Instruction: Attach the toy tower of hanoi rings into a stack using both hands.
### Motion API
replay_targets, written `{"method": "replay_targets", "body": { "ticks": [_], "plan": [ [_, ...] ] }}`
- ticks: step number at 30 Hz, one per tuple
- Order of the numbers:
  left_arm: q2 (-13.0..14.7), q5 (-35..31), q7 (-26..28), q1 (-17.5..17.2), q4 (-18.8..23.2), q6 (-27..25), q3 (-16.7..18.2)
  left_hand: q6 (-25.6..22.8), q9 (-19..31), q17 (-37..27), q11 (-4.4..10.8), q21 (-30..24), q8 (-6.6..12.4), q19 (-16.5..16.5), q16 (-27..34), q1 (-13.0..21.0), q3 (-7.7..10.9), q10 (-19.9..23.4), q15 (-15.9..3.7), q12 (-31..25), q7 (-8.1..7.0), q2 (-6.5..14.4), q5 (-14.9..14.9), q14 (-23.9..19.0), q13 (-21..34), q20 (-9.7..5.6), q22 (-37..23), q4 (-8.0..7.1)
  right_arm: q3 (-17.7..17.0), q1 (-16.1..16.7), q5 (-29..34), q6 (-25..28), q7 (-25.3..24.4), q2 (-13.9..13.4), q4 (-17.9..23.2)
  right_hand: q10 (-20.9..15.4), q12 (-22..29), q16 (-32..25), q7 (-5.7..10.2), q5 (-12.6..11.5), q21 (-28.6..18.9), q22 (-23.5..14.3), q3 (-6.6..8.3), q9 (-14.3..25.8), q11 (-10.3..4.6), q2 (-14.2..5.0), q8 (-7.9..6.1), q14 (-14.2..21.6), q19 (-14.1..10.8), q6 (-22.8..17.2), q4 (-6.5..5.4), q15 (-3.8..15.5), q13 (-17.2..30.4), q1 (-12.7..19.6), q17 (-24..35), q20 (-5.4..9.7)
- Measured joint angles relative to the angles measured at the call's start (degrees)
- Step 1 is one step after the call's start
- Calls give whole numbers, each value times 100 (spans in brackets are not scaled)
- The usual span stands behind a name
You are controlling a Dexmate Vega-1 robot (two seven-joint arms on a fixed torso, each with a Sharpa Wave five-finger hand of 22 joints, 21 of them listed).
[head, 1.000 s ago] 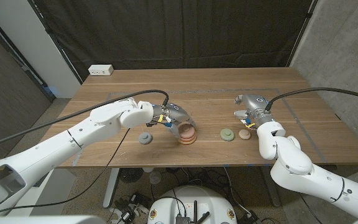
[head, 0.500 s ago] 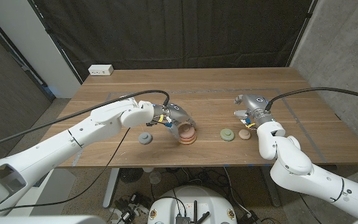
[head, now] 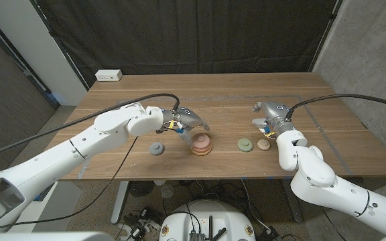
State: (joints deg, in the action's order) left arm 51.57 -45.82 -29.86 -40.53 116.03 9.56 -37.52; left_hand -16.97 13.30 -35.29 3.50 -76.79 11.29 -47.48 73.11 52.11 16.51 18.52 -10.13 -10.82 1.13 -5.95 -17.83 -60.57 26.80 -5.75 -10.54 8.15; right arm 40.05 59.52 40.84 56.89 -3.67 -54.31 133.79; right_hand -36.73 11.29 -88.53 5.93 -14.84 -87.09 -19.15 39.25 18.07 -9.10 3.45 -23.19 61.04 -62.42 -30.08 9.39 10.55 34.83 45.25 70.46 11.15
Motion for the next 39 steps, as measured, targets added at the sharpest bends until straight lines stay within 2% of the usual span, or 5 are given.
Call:
{"method": "replay_targets", "body": {
  "ticks": [12,39],
  "plan": [
    [173,147,176,-219,160,-274,239,-113,-23,27,65,0,46,0,44,1,0,119,0,-43,-8,47,10,0,-52,0,1,0,-52,3,-125,-113,-134,46,-61,0,0,0,0,0,0,27,0,0,0,0,0,0,0,0,0,0,6,0,0,0],
    [604,754,864,-969,471,-1396,910,-359,-52,52,114,45,132,-46,253,82,-23,342,0,-66,-50,147,9,-1,-171,2,1,24,-225,-92,-566,-791,-313,103,-414,22,0,0,-22,0,0,28,24,-26,-22,0,39,0,0,125,24,0,10,0,0,0]
  ]
}}
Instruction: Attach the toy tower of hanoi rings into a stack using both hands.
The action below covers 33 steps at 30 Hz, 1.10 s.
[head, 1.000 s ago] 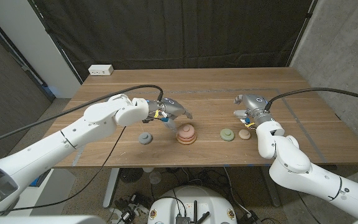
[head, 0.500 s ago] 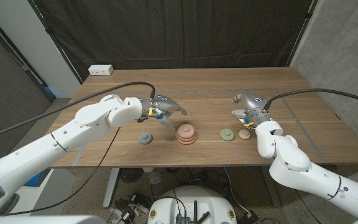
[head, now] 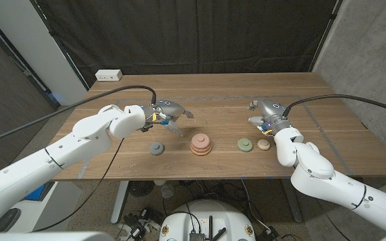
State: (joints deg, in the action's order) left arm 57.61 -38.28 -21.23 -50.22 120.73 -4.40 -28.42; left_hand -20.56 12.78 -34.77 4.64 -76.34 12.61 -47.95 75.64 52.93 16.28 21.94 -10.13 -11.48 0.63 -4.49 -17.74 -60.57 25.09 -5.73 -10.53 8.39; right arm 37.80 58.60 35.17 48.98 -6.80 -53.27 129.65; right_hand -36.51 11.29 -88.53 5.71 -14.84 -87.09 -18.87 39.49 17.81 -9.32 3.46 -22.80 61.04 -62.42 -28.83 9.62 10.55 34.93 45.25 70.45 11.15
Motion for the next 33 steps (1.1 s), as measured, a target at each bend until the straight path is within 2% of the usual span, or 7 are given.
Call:
{"method": "replay_targets", "body": {
  "ticks": [9,10,20,21,29,30,33],
  "plan": [
    [82,79,165,-236,65,-186,158,-147,-27,-16,107,0,37,-50,103,39,-24,169,-32,-43,-35,37,0,-33,-40,-19,0,24,-33,0,-131,-155,-81,0,-23,0,0,0,0,0,0,0,0,0,0,0,0,0,0,0,0,0,-3,0,0,0],
    [83,174,417,-254,67,-431,164,-153,-27,-30,97,0,38,-77,125,39,-24,183,-32,-43,-30,37,0,-33,-51,-36,1,24,-116,25,-146,-169,-88,-15,-46,0,0,0,0,0,0,0,0,0,0,0,0,0,0,0,0,0,0,0,0,0],
    [28,228,640,-377,37,-614,184,-254,-26,-68,141,0,38,-107,192,84,4,265,-63,-43,-86,81,0,-64,-92,-46,1,52,-189,62,-271,-257,-135,-47,-51,22,0,0,0,0,0,-1,0,16,22,0,0,0,0,0,0,0,0,0,0,0],
    [25,279,864,-380,33,-790,184,-259,-26,-69,150,0,38,-122,214,84,9,274,-63,-43,-91,82,0,-64,-99,-61,1,56,-249,88,-277,-262,-137,-107,-50,22,0,0,-4,0,0,-1,0,16,22,0,0,0,0,4,0,0,0,0,0,0],
    [-16,265,987,-442,-16,-934,150,-306,-26,-120,149,0,38,-122,280,84,9,336,-41,-43,-81,81,0,-85,-132,-61,1,56,-282,101,-350,-293,-141,-140,-38,102,0,0,-10,0,0,-1,0,43,20,0,0,0,0,71,0,0,-1,0,0,0],
    [-22,268,1192,-448,-24,-1147,146,-346,-26,-122,149,0,38,-122,280,88,9,336,-41,-43,-93,85,-1,-85,-142,-61,1,56,-339,139,-364,-295,-141,-205,-3,119,0,0,-26,0,0,-1,0,42,37,0,0,0,0,87,0,0,-1,0,0,0],
    [-39,292,1275,-457,-59,-1220,128,-356,-26,-123,151,0,38,-149,280,115,9,396,-61,-43,-91,112,-28,-105,-146,-46,1,56,-372,163,-402,-298,-140,-233,15,124,0,0,-31,0,0,-2,0,69,42,0,0,0,0,92,0,0,-1,0,0,0]
  ]
}}
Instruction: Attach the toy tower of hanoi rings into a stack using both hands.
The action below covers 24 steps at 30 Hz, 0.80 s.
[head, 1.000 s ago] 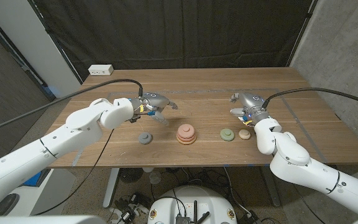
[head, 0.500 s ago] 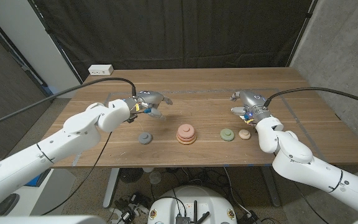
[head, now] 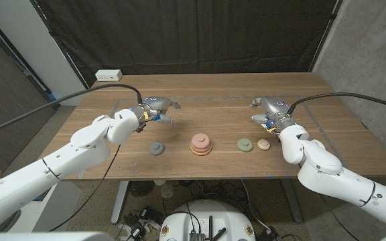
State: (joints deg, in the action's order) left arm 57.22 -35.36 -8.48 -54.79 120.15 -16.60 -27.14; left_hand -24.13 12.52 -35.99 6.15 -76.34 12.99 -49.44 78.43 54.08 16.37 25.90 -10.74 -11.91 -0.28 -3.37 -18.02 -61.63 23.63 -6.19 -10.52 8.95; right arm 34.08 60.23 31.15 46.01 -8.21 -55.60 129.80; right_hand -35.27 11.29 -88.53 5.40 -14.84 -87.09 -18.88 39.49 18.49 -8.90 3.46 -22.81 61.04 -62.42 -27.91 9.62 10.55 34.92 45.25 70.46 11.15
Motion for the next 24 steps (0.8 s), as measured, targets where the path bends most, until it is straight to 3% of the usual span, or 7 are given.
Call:
{"method": "replay_targets", "body": {
  "ticks": [24],
  "plan": [
    [-40,248,578,-17,-271,-445,-83,-258,13,-212,53,0,52,-95,183,61,73,279,-62,0,-53,61,-49,-123,-62,-36,0,-9,-128,170,-223,34,-110,-130,96,164,-50,0,-10,0,0,29,0,81,41,0,0,-25,0,132,0,-18,-11,0,0,0]
  ]
}}
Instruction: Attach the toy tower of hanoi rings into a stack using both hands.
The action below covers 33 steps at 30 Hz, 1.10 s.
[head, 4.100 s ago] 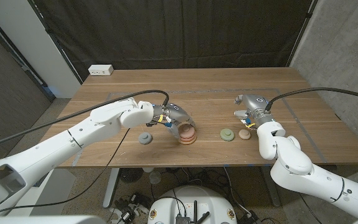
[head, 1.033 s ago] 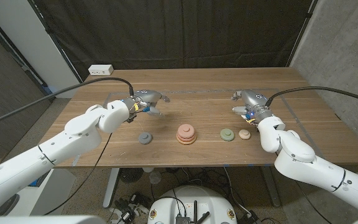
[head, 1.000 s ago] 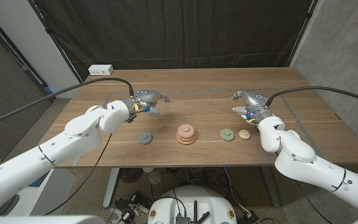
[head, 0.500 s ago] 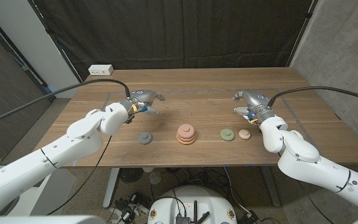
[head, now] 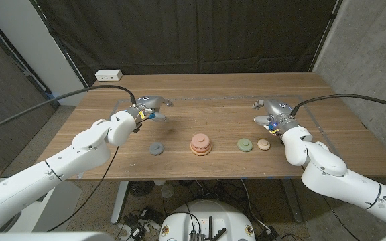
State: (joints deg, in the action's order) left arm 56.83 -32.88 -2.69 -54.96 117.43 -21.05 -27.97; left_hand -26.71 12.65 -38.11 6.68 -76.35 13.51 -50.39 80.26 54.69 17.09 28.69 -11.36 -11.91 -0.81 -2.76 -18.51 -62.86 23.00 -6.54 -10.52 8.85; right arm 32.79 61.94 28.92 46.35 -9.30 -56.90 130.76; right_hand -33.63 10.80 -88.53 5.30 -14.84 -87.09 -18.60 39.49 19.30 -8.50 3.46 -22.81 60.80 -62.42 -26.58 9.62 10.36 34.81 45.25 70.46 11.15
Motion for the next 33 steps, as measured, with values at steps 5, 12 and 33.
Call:
{"method": "replay_targets", "body": {
  "ticks": [5,12,33],
  "plan": [
    [17,95,101,-44,-11,-67,1,-5,2,-24,0,0,0,0,0,0,0,0,0,0,0,0,-17,0,0,0,0,0,-6,15,-30,-34,-13,-23,7,62,0,0,-10,0,0,0,0,0,0,0,0,-31,48,53,0,-31,-5,0,0,-3],
    [91,235,278,-149,7,-183,22,-62,2,-53,0,0,0,0,0,-23,32,60,0,0,-1,22,-17,1,0,0,0,2,30,-14,-31,-39,11,-40,20,105,0,0,-12,0,22,26,0,36,-17,31,0,-71,59,56,0,-37,12,-31,0,-14],
    [203,381,520,-250,74,-368,-3,-123,29,-111,-11,0,0,0,0,-69,98,110,0,0,0,67,-57,1,27,0,0,-3,86,-43,-17,1,121,-116,94,154,28,41,-50,23,22,47,27,132,-10,61,-39,-187,124,132,-27,-79,38,0,0,-60]
  ]
}}
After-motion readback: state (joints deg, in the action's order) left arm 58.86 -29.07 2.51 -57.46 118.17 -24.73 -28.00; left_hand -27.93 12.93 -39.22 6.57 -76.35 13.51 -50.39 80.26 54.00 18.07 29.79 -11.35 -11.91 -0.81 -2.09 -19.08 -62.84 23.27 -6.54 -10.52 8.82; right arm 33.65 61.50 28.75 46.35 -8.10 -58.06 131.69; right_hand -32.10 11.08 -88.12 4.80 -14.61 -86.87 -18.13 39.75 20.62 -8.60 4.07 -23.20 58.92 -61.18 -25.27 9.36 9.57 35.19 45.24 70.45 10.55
